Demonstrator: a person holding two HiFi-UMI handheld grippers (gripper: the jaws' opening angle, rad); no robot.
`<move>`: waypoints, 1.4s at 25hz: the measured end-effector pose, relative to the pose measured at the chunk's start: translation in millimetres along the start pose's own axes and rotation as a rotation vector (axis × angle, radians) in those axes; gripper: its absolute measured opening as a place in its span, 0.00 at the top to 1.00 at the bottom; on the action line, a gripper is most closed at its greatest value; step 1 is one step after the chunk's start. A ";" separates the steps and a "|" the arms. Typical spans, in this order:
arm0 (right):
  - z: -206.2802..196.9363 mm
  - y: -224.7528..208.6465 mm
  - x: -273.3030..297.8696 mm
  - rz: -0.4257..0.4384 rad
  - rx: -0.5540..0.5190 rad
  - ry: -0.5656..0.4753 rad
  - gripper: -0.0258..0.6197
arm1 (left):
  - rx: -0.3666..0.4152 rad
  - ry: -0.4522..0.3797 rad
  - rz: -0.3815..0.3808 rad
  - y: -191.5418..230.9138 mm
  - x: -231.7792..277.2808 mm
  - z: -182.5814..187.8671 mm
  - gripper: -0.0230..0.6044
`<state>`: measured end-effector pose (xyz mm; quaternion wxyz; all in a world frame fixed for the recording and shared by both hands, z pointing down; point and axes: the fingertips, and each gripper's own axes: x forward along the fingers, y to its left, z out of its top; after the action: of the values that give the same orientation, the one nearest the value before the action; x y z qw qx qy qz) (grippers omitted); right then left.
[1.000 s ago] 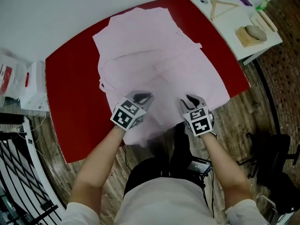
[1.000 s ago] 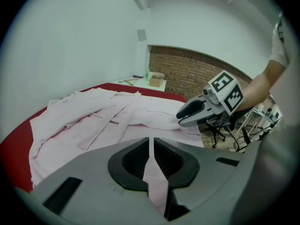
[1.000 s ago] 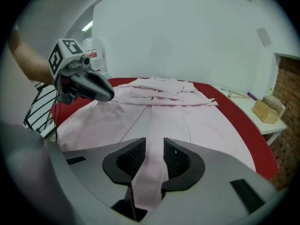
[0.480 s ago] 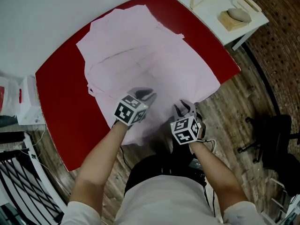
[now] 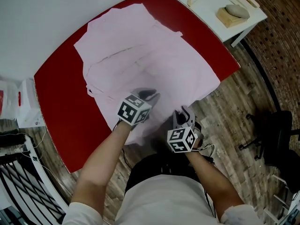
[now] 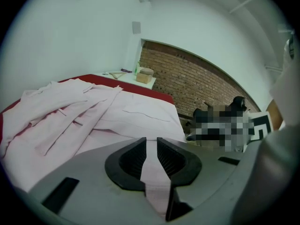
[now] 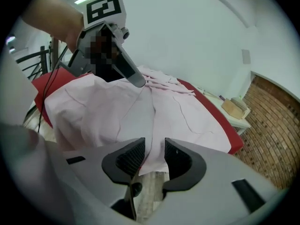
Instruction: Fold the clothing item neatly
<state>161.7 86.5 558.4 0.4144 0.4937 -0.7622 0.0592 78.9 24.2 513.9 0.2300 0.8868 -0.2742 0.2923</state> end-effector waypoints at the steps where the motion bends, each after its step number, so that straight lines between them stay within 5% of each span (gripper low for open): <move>1: -0.6 -0.3 0.2 -0.003 0.001 0.004 0.78 | -0.001 0.002 -0.005 -1.4 0.6 -0.1 0.88; 8: -6.3 -10.4 1.8 0.015 0.127 0.038 0.82 | -0.010 0.010 -0.039 -10.7 2.7 -0.3 0.88; 14: -9.2 -8.6 2.6 0.039 0.135 0.049 0.92 | -0.067 0.005 -0.057 -15.0 5.8 -0.7 0.88; 21: 12.2 -7.8 -18.5 0.055 0.149 -0.035 0.92 | -0.491 -0.044 -0.142 -13.4 14.9 -2.1 0.87; 26: 23.0 -1.9 -36.0 0.080 0.143 -0.077 0.92 | -0.612 -0.036 -0.161 -14.6 21.1 -8.0 0.84; 30: 21.0 12.4 -38.8 0.121 0.119 -0.065 0.92 | -0.638 -0.051 -0.126 -6.4 21.8 -9.8 0.82; 35: 10.8 27.0 -35.1 0.154 0.101 -0.030 0.92 | -0.552 -0.053 -0.048 4.4 18.5 -9.3 0.82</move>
<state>139.8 119.4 535.7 0.3720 0.4546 -0.8001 0.1219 85.1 19.8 533.7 0.4626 0.8041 -0.3284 0.1780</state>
